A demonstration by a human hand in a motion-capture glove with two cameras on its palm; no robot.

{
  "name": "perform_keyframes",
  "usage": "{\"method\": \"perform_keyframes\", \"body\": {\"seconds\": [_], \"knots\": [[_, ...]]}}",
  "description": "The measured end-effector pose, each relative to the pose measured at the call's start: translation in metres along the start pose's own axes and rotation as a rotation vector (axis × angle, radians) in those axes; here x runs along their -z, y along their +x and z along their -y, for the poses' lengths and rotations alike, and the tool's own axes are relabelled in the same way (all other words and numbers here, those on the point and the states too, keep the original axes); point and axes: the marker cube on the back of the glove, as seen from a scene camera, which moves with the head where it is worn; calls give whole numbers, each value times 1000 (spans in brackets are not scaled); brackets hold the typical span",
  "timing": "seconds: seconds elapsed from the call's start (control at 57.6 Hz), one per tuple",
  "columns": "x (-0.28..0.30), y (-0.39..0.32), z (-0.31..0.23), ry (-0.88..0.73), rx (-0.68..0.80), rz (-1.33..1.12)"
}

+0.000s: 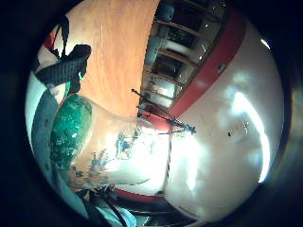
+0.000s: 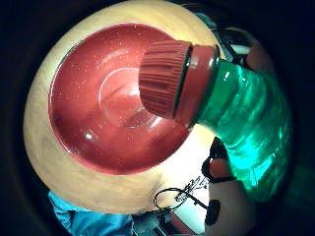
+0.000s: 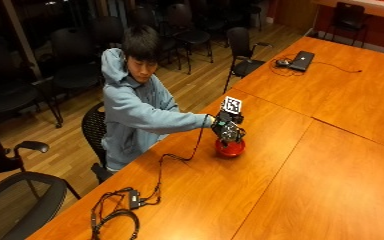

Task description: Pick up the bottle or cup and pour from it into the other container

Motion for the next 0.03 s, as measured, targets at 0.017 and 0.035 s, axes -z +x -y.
{"method": "perform_keyframes", "body": {"seconds": [0.017, 0.035], "knots": [[-6, 6, -3, -2, 24, -58], [-8, 9, -4, -3, 32, -81]]}}
